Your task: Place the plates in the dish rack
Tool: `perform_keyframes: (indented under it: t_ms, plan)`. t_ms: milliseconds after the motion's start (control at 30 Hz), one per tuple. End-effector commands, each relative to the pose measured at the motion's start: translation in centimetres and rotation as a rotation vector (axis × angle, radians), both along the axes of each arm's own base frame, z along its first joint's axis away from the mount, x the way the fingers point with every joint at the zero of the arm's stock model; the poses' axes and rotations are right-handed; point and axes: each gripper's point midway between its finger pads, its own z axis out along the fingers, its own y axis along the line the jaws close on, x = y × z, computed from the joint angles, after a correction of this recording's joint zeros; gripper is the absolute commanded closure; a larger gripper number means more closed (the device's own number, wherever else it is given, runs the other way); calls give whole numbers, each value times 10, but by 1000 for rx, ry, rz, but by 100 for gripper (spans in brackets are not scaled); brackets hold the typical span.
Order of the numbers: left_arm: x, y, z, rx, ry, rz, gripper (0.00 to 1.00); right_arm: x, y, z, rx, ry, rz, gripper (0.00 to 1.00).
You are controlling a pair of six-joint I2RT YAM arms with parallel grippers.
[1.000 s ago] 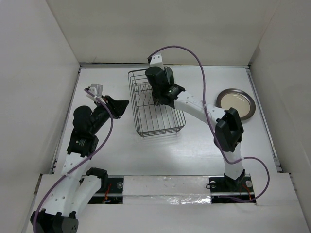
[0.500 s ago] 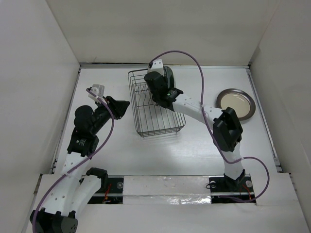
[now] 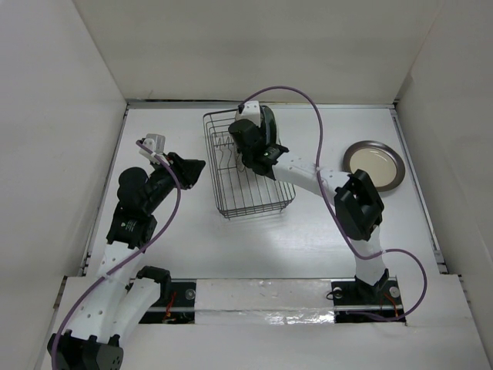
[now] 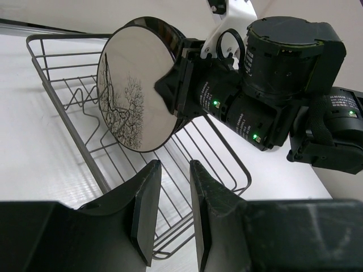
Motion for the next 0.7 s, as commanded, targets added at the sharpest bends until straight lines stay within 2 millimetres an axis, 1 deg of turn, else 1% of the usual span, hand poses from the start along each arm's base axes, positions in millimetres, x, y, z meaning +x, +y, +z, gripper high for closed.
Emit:
perform_keyframes:
  t_ms: [0, 67, 133, 167, 200, 233, 267, 300, 333, 400, 433, 533, 567, 600, 633, 667]
  plan:
    - [-3, -3, 20, -5, -71, -19, 76, 3, 16, 49, 160, -95, 14, 68]
    - [-3, -1, 22, -5, -76, -11, 76, 3, 16, 53, 164, -103, 19, 60]
    - [0, -1, 18, 0, -62, -2, 76, 3, 17, 58, 166, -111, 21, 52]
    - [0, -2, 17, 0, -58, -13, 76, 4, 16, 60, 164, -113, 19, 51]
    - [-1, -3, 17, -4, -58, -20, 76, 4, 16, 67, 173, -121, 20, 51]
    - [-2, -4, 19, -7, -65, -25, 76, 3, 16, 72, 178, -129, 20, 47]
    - [-3, -3, 20, -8, -69, -22, 76, 3, 15, 76, 178, -141, 21, 46]
    - [-2, -2, 21, -4, -73, -13, 76, -1, 20, 82, 180, -149, 36, 46]
    - [-1, -1, 20, 0, -65, -5, 76, -2, 19, 92, 191, -164, 39, 43]
    - [1, -2, 17, -1, -54, -8, 76, -4, 17, 103, 195, -176, 43, 42]
    - [0, -3, 18, -3, -58, -16, 76, -7, 14, 116, 211, -190, 47, 42]
    - [-2, -1, 20, -3, -67, -10, 76, -17, 8, 135, 254, -219, 73, 43]
    - [0, -1, 21, -1, -66, -2, 76, -25, 2, 149, 289, -245, 81, 47]
    - [1, -2, 18, 1, -58, -7, 78, -24, -10, 157, 311, -260, 64, 55]
    - [0, -3, 18, -3, -58, -13, 89, -23, -24, 163, 329, -274, 43, 83]
    - [-2, -5, 19, -6, -62, -31, 95, -32, -43, 171, 376, -297, 33, 96]
